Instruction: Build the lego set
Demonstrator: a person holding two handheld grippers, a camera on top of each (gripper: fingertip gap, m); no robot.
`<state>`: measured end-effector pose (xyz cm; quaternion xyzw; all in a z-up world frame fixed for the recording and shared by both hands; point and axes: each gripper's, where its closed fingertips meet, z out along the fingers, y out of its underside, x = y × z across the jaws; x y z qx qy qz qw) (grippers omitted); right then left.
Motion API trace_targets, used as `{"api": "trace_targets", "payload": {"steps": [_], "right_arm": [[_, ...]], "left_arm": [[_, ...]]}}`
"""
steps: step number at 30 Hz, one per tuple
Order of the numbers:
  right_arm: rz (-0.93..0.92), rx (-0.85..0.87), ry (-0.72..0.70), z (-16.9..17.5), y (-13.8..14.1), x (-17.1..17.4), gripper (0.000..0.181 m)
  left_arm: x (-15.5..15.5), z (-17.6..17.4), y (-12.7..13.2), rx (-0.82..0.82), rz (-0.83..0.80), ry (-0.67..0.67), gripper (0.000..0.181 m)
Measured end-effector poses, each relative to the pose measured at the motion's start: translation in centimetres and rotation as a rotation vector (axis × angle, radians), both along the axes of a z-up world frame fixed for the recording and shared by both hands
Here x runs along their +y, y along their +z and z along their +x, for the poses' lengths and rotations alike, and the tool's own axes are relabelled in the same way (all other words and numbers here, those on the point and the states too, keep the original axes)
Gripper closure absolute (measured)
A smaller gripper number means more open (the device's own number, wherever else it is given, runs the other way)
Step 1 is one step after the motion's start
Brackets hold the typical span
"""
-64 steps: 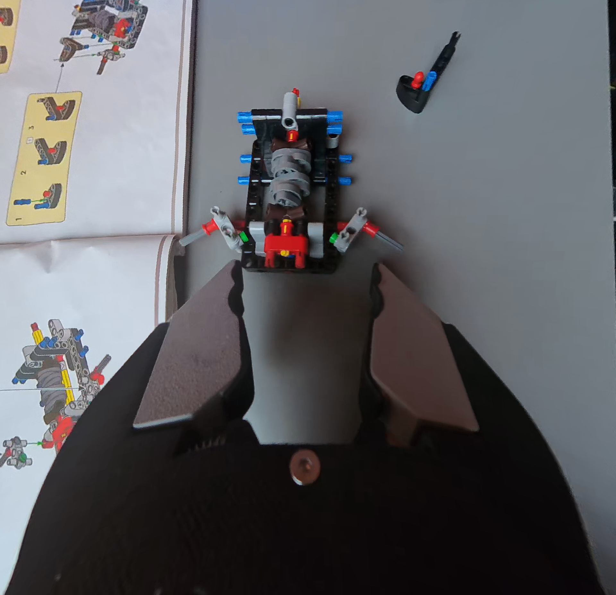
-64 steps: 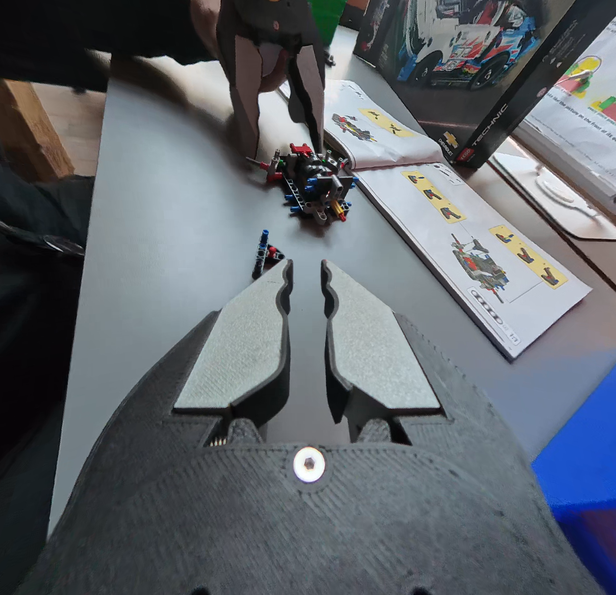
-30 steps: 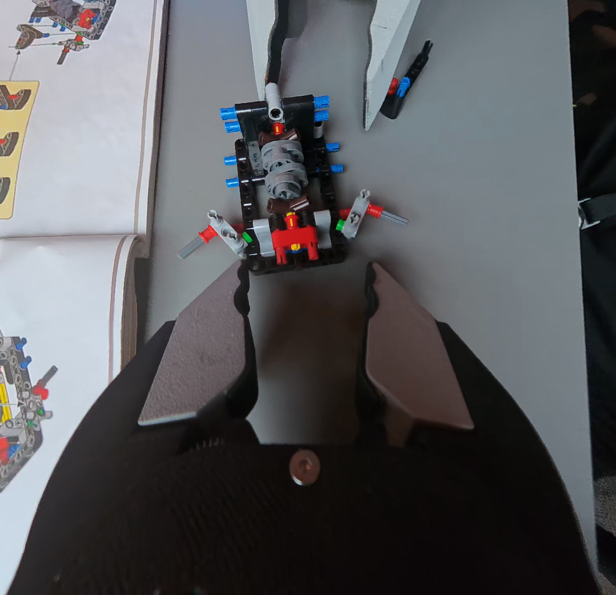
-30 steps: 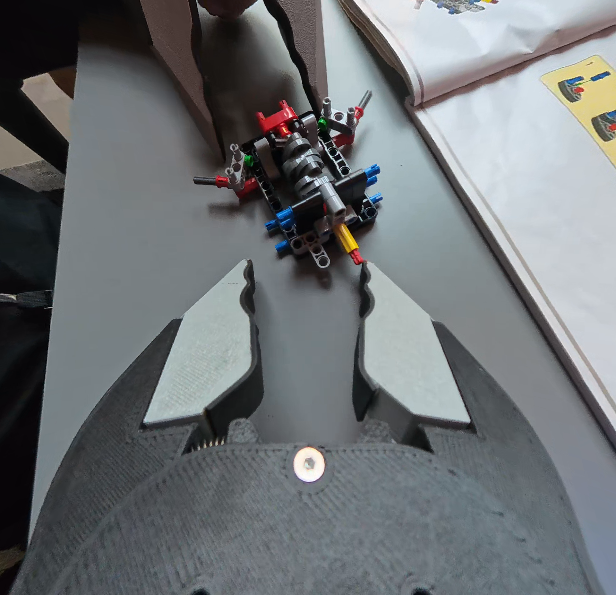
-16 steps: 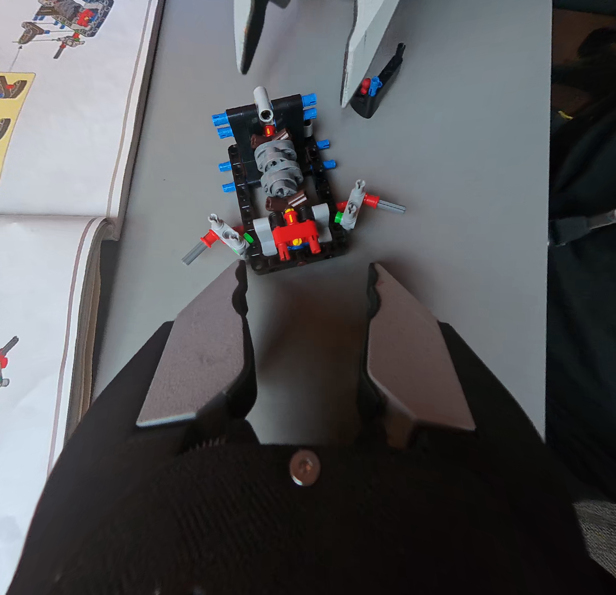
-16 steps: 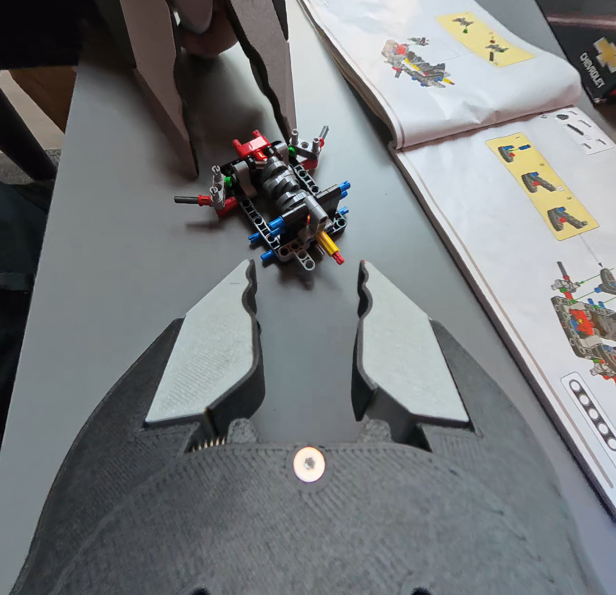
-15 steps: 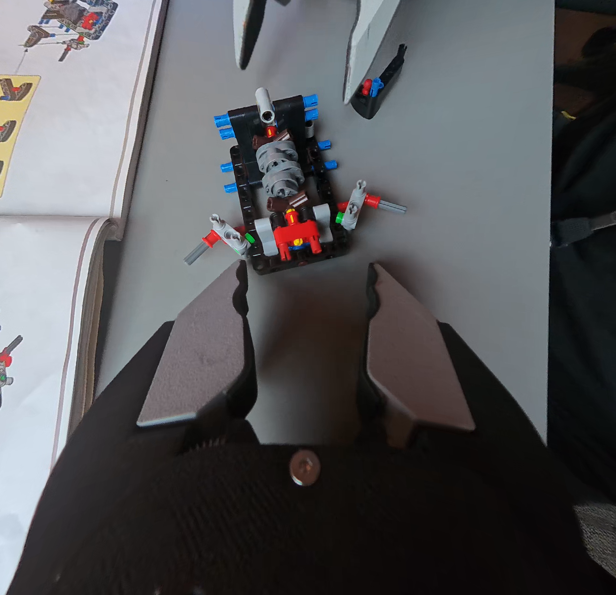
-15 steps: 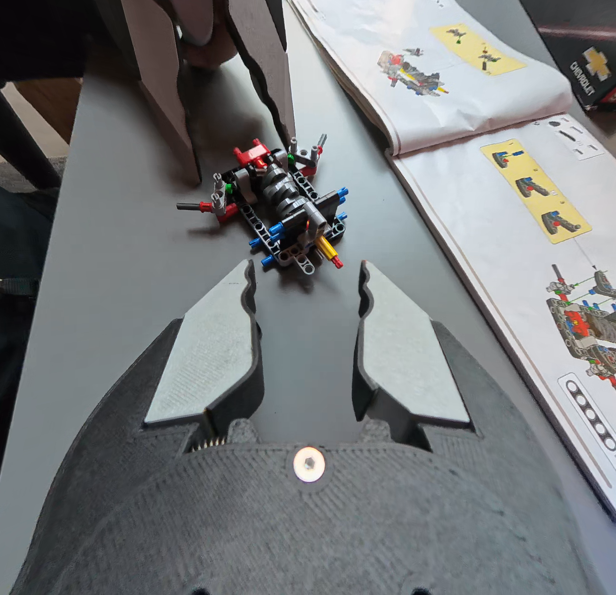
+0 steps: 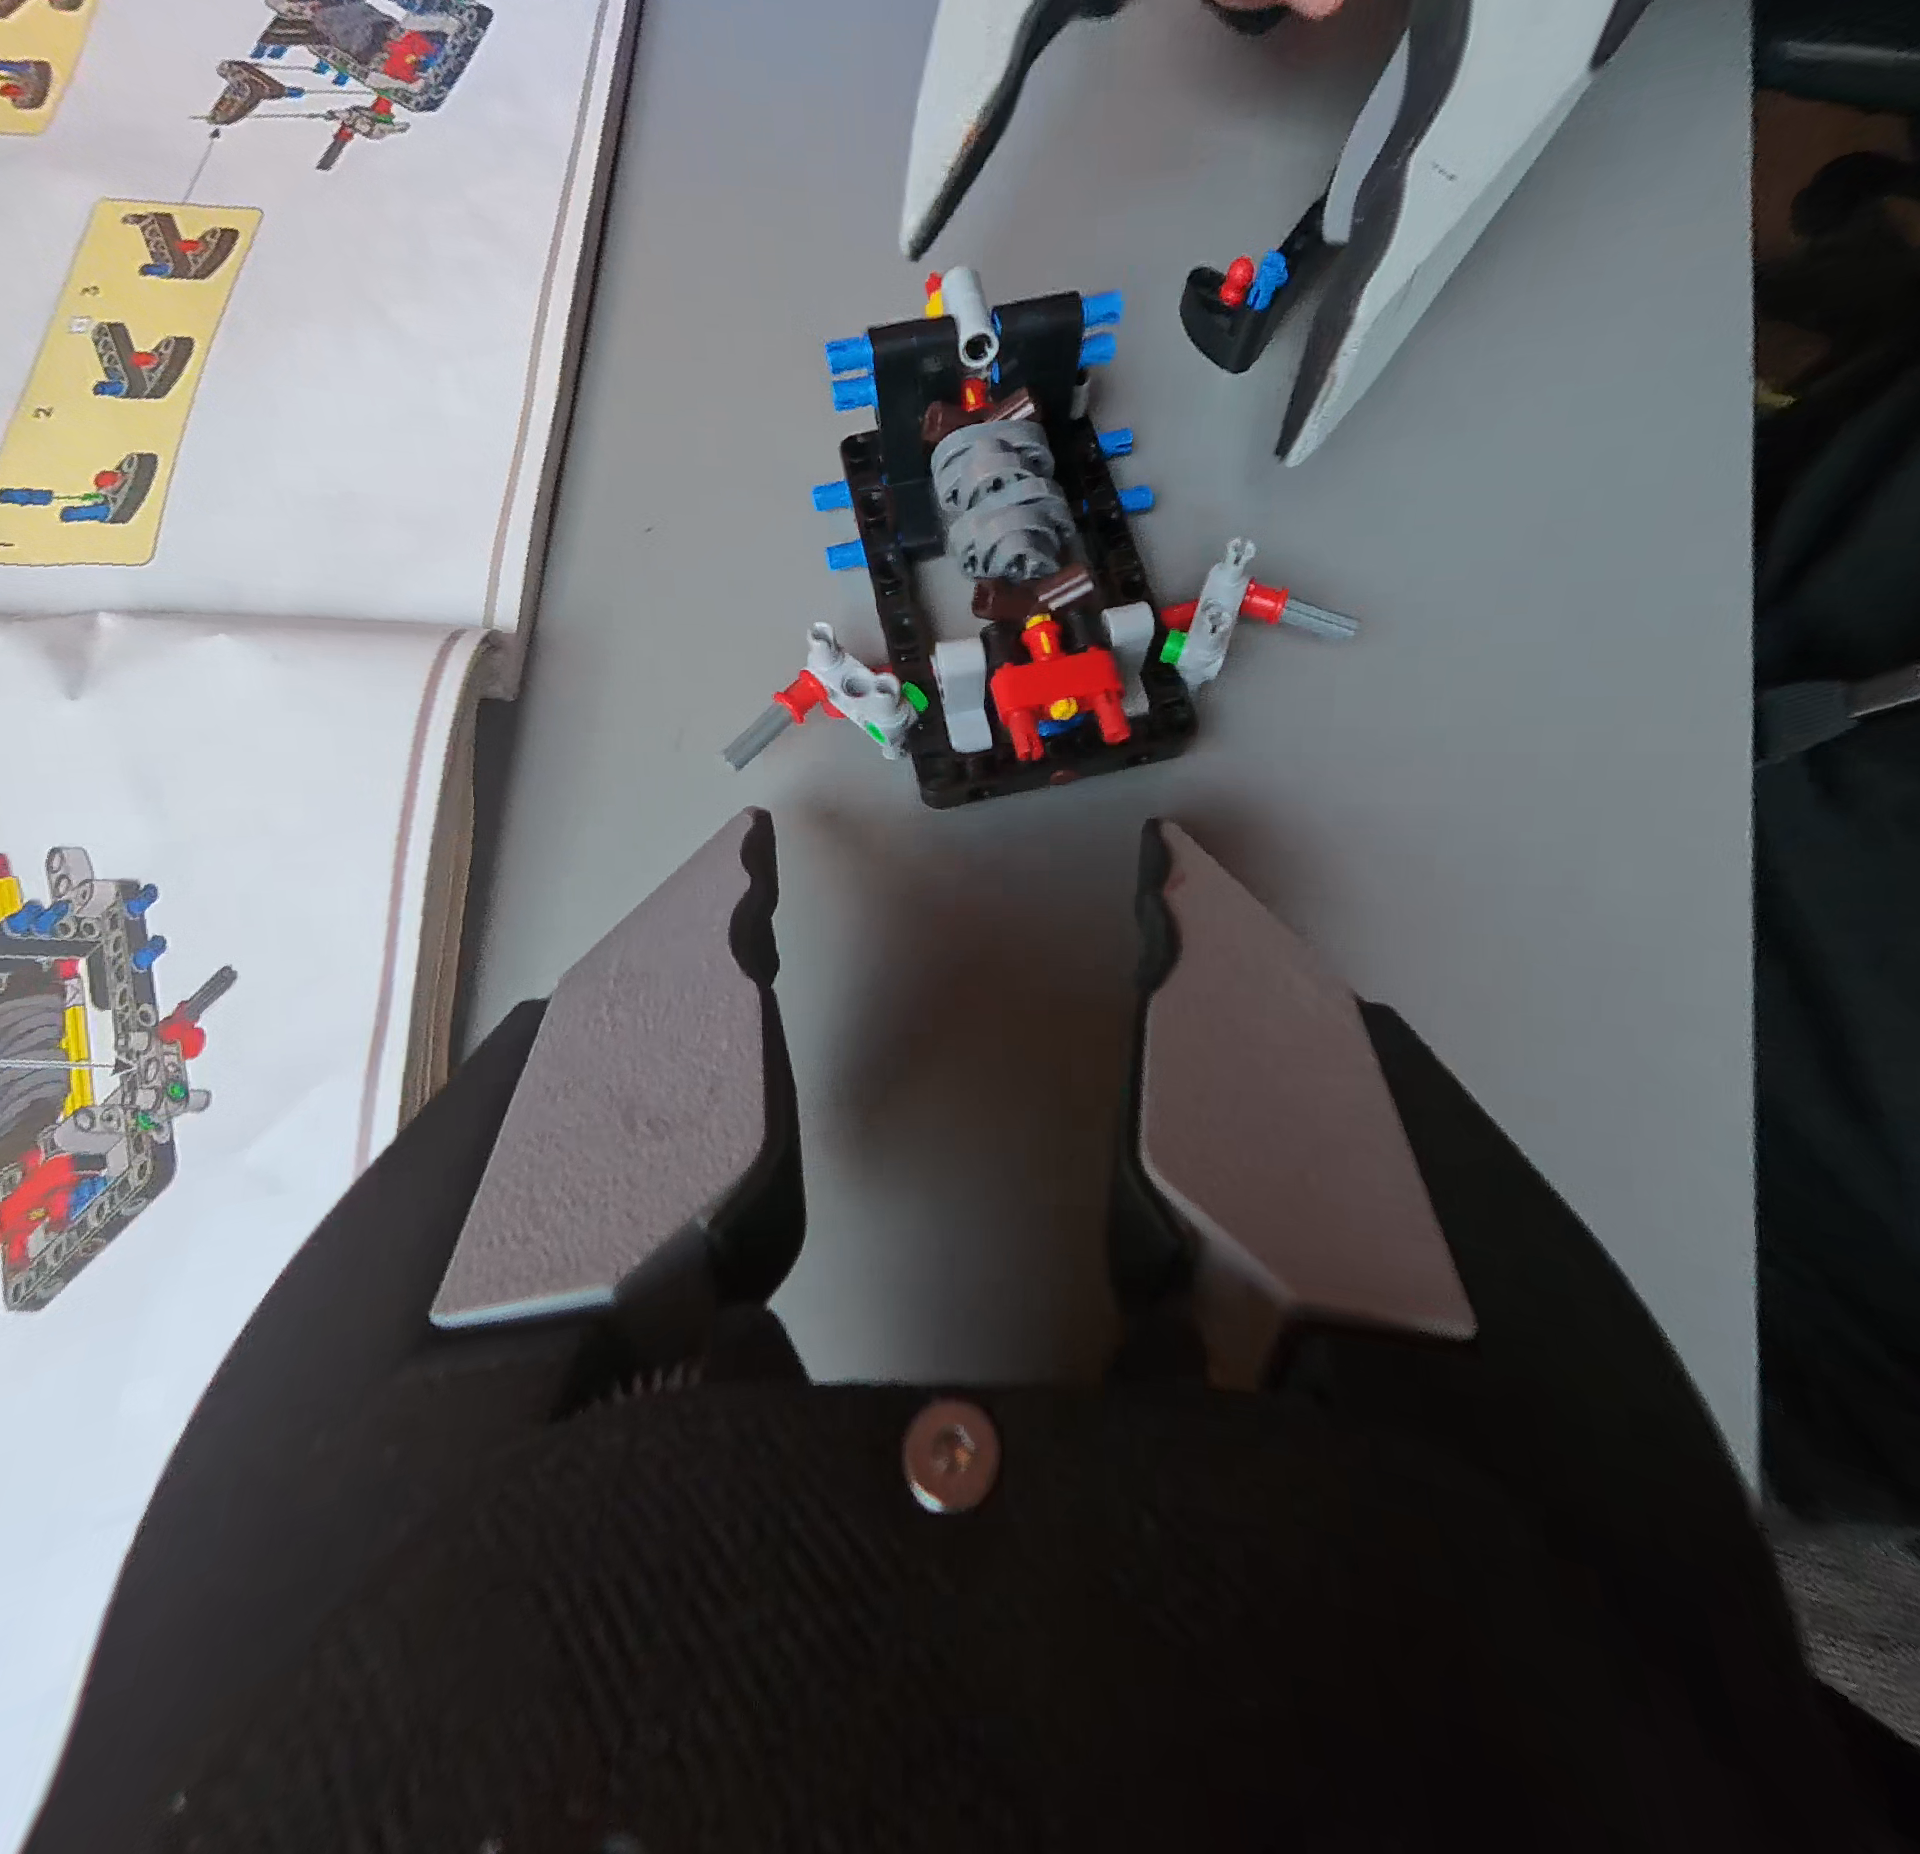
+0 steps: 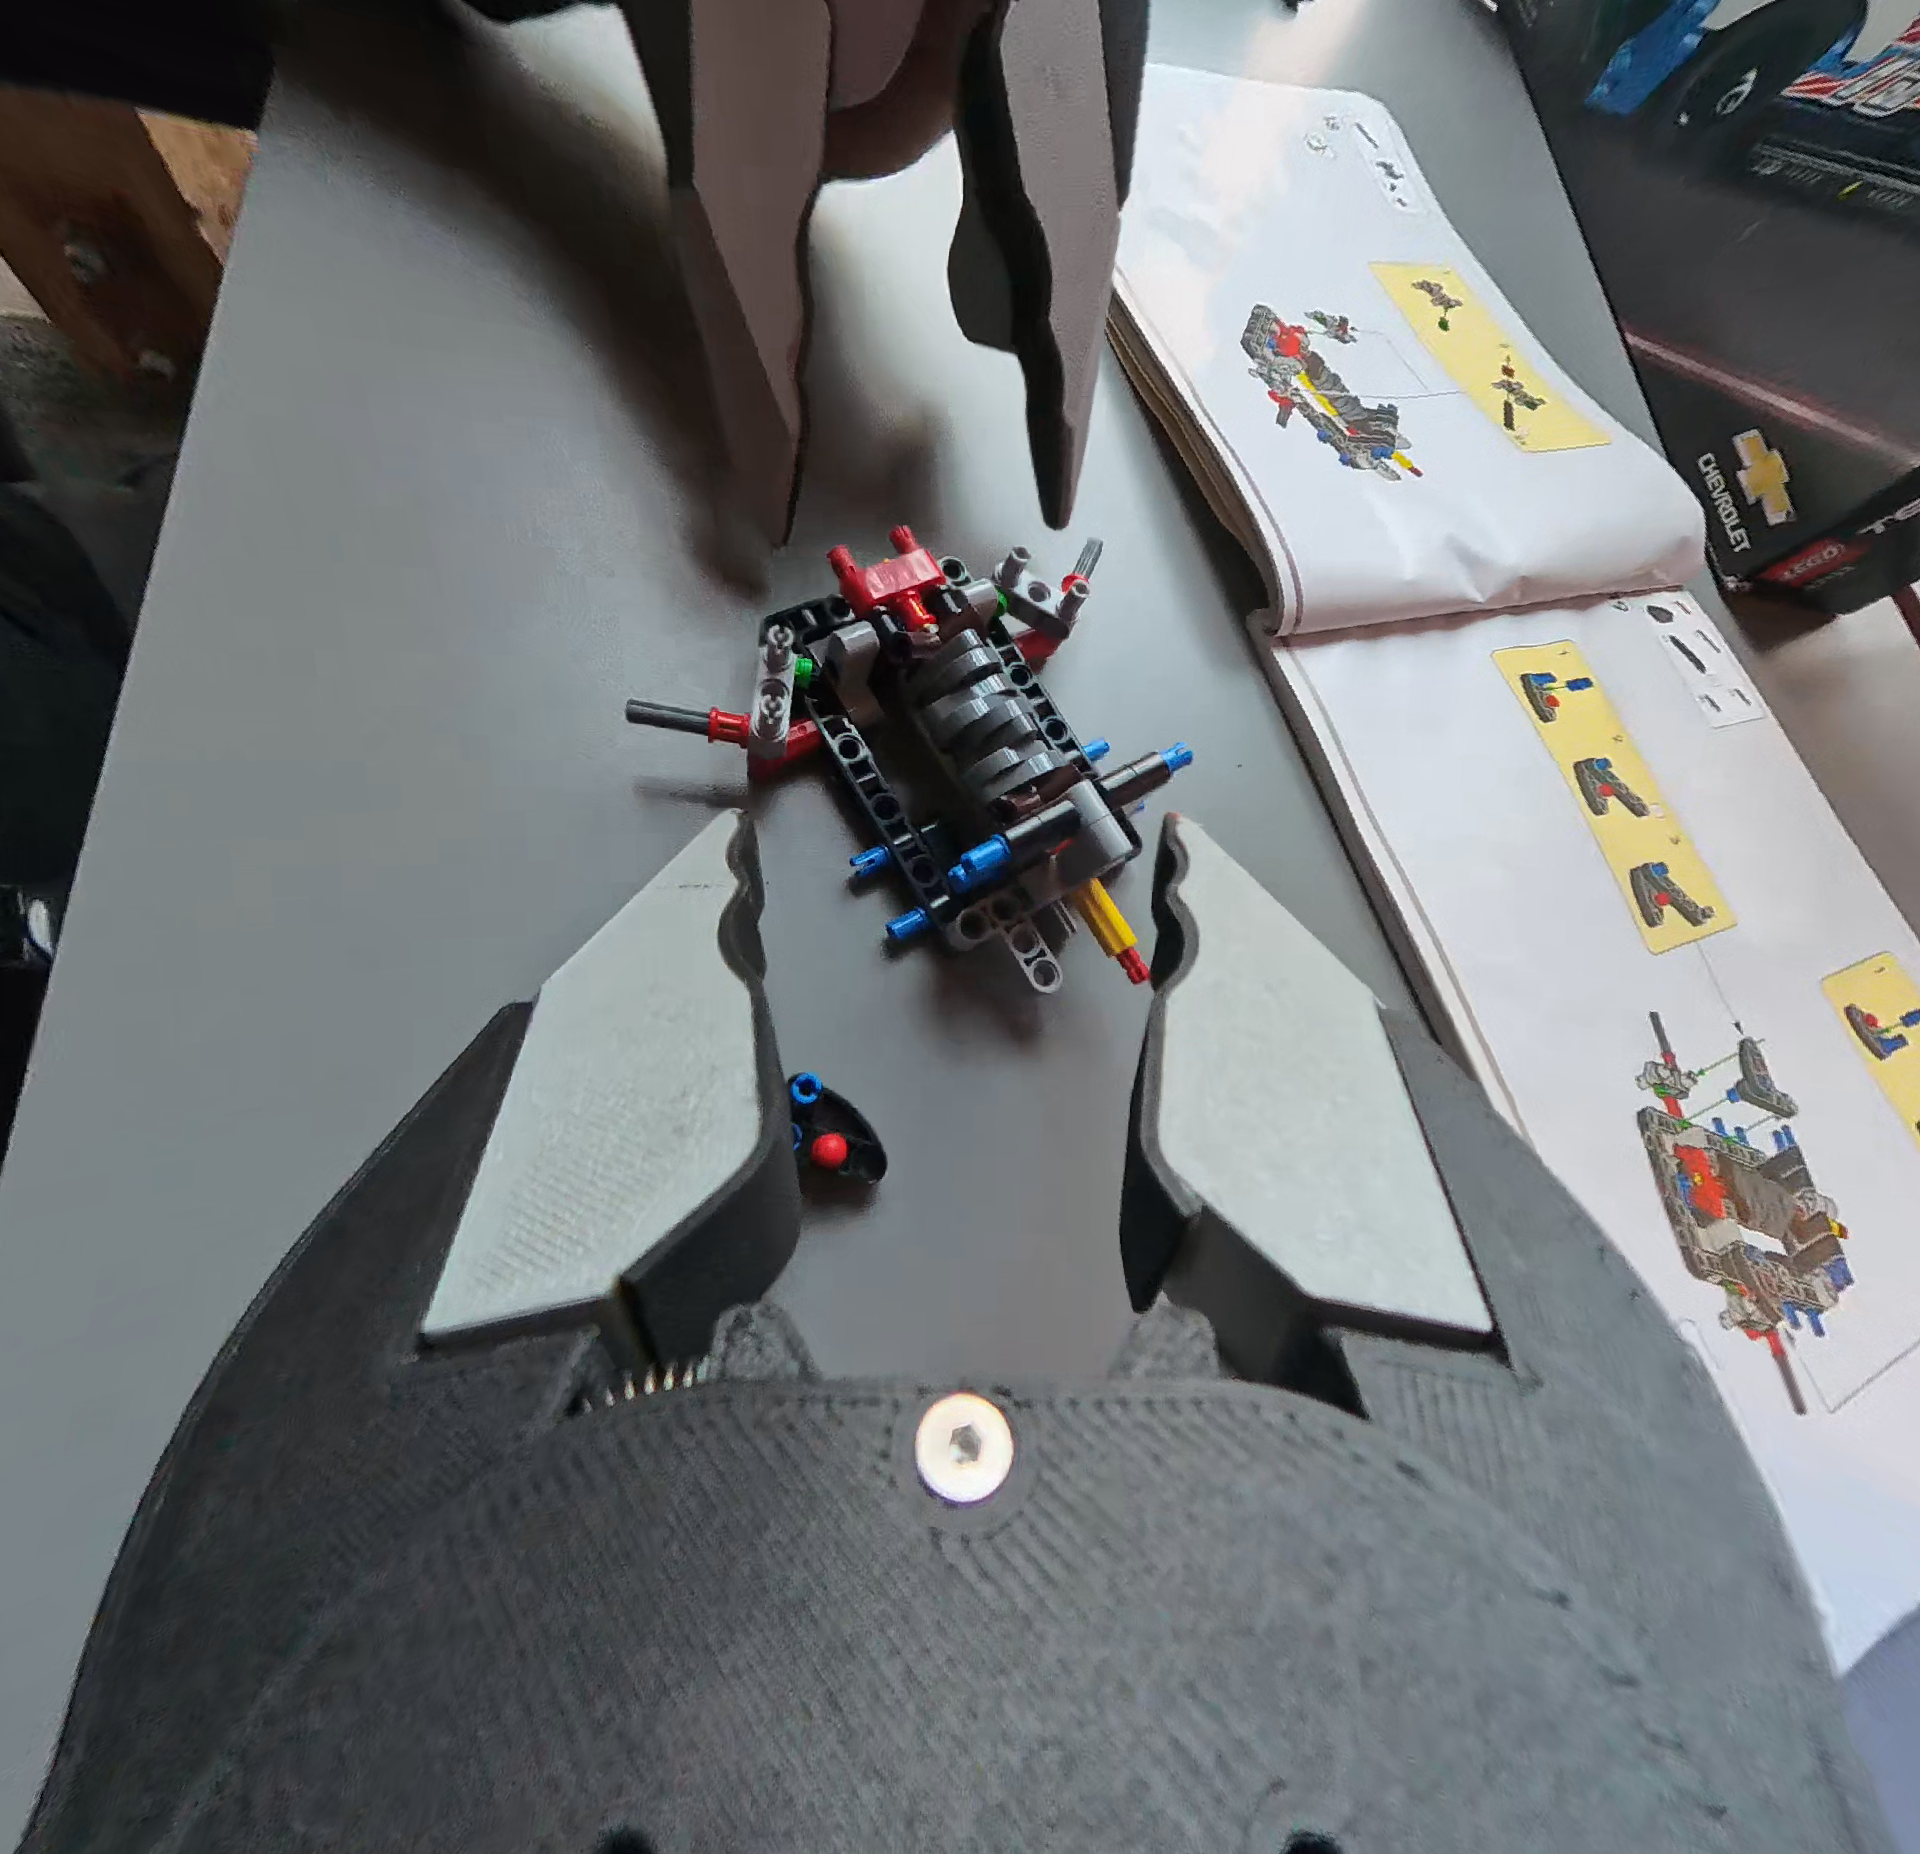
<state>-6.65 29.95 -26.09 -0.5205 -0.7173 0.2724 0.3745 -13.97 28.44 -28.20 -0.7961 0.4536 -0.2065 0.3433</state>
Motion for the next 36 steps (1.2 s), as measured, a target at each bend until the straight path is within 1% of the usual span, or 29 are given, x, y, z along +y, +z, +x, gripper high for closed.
{"api": "trace_targets", "payload": {"steps": [3,5,11,15,19,22,27,32,36], "right_arm": [[-0.092,0.047,0.023,0.7,0.8,-0.2,0.110],[-0.109,0.054,0.021,1.0,1.0,-0.1,0.114],[-0.067,0.070,0.079,1.5,1.1,-1.1,0.124],[-0.050,0.073,0.085,1.7,1.0,-1.1,0.124],[-0.056,0.084,0.064,2.0,1.1,-0.5,0.125],[-0.064,0.098,0.050,2.3,1.3,0.0,0.126],[-0.081,0.126,0.035,2.5,1.7,0.6,0.129],[-0.092,0.139,0.017,2.6,1.9,1.2,0.130],[-0.101,0.146,0.026,2.5,2.0,1.0,0.132]], "left_arm": [[0.6,0.3,0.8,-0.109,-0.077,-0.016,0.114],[0.7,0.6,0.9,-0.143,-0.102,-0.053,0.116],[0.4,1.3,0.6,-0.111,-0.091,-0.205,0.112],[0.3,1.7,0.5,-0.111,-0.114,-0.296,0.113],[0.2,1.6,0.4,-0.121,-0.129,-0.291,0.113],[0.3,1.0,0.5,-0.118,-0.092,-0.261,0.112],[0.2,0.6,1.6,-0.192,-0.080,-0.235,0.115],[0.7,0.2,2.5,-0.289,-0.139,-0.209,0.116],[0.6,0.3,2.6,-0.298,-0.149,-0.217,0.116]]}}
